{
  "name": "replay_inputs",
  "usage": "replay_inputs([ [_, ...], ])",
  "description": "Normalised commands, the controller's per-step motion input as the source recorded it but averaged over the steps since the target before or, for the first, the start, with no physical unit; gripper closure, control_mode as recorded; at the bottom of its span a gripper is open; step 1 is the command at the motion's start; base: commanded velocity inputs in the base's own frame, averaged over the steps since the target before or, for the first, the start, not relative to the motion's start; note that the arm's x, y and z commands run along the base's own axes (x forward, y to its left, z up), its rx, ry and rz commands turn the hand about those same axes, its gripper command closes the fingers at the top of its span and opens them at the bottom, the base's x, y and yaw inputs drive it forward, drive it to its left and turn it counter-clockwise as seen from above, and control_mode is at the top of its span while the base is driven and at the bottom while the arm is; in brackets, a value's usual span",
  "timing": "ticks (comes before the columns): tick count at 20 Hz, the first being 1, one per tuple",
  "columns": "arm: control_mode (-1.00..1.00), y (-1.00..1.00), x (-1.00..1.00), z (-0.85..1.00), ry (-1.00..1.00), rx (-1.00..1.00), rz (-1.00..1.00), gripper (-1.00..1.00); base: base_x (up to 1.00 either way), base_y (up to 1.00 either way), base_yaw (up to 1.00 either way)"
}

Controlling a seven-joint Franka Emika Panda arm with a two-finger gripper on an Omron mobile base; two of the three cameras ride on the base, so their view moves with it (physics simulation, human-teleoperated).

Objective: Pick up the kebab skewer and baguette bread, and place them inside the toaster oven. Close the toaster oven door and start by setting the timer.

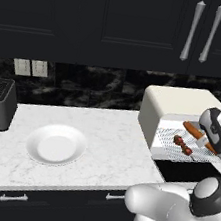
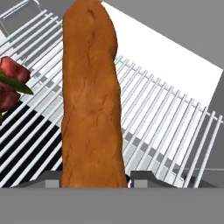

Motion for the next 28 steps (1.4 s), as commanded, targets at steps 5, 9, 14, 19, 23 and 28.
replay_inputs([
  [5, -1.0, 0.0, 0.12, -0.2, 0.0, 0.0, -0.01, 1.0, 0.0, 0.0, 0.0],
  [9, -1.0, 0.11, 0.12, -0.2, 0.0, 0.0, -0.04, 1.0, 0.0, 0.0, 0.0],
  [14, -1.0, 0.0, 0.21, -0.34, 0.0, 0.0, -0.01, -1.0, 0.0, 0.0, 0.0],
  [19, -1.0, 0.0, 0.0, -0.17, 0.0, 0.0, 0.0, -1.0, 0.0, 0.0, 0.0],
  [23, -1.0, 0.0, 0.0, 0.06, 0.0, 0.0, 0.0, -1.0, 0.0, 0.0, 0.0],
  [28, -1.0, 0.01, -0.35, 0.5, 0.0, 0.0, -0.01, -1.0, 0.0, 0.0, 0.0],
])
